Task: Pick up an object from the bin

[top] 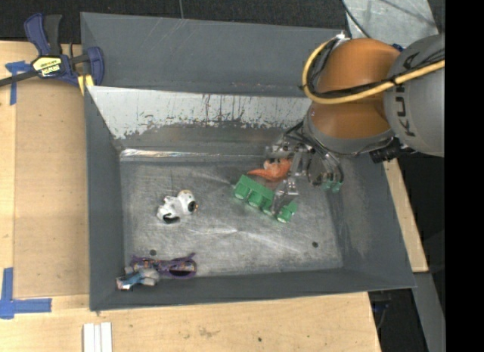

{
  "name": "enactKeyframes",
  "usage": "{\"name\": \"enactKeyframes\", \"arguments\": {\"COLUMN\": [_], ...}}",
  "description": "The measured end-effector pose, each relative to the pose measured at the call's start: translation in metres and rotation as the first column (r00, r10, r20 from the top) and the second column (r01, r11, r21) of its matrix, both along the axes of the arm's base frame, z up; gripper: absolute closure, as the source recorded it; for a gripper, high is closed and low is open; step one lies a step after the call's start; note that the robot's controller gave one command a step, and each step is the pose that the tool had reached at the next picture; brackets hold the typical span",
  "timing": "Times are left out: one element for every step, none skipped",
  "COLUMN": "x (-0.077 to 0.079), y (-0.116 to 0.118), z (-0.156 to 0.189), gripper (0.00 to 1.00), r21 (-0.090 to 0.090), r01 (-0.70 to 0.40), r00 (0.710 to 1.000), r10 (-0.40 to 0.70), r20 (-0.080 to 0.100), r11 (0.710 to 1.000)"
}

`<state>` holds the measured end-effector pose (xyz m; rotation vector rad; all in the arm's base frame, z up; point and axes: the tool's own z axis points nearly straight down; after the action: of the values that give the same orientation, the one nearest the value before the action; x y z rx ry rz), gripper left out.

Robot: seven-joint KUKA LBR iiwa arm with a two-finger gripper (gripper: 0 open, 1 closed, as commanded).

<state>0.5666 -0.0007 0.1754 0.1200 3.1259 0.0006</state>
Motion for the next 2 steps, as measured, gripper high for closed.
{"name": "enactKeyframes", "arguments": {"x": [0.002, 0.023], "y": [-0.008, -0.024], "z": [-0.049, -0.072], "gripper": [0.00, 0.00], "r21": [-0.001, 0.002], "r01": [-0.113, -0.207], "r00": [0.994, 0.978], "r10": [0.113, 0.207], "r20": [-0.008, -0.018], "r11": [0.994, 0.978]}}
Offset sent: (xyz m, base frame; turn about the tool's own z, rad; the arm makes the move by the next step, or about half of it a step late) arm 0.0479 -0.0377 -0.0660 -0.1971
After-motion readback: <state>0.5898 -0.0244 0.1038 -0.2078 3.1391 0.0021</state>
